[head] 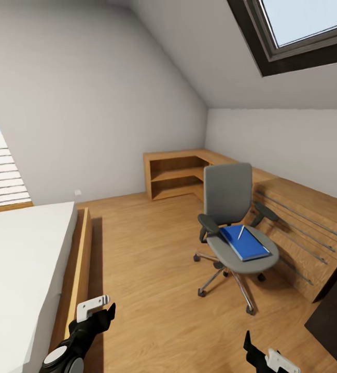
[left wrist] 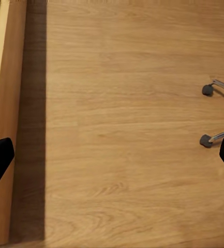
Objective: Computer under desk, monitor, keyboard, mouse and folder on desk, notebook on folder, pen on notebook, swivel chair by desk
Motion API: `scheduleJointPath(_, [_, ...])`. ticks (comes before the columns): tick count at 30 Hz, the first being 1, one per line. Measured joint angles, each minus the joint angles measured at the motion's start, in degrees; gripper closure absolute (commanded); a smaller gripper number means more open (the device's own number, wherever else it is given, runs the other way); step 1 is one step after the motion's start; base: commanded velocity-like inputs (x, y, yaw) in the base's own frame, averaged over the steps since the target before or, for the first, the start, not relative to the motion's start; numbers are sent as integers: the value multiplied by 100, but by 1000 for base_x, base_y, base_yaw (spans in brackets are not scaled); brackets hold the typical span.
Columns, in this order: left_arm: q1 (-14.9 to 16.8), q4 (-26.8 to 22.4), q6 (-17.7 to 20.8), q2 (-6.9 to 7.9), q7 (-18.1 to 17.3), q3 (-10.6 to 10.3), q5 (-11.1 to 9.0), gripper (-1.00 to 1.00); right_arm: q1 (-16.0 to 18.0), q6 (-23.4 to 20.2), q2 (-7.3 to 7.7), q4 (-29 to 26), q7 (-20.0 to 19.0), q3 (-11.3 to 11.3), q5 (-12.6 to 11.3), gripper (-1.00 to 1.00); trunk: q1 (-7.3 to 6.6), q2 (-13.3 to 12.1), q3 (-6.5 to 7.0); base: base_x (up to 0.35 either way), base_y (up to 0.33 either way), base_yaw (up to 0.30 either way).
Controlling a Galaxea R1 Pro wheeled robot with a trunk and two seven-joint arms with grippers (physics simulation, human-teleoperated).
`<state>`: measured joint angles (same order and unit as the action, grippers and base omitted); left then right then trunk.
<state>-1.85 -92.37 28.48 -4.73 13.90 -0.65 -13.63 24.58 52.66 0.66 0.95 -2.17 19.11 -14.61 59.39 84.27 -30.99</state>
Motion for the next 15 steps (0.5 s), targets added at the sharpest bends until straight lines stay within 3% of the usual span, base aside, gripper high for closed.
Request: scheduleJointPath(15, [0, 66, -8, -4, 5, -198, 0, -100, -11, -214, -18, 0, -4, 2, -4, -100, -330, -602, 269, 0, 0, 0])
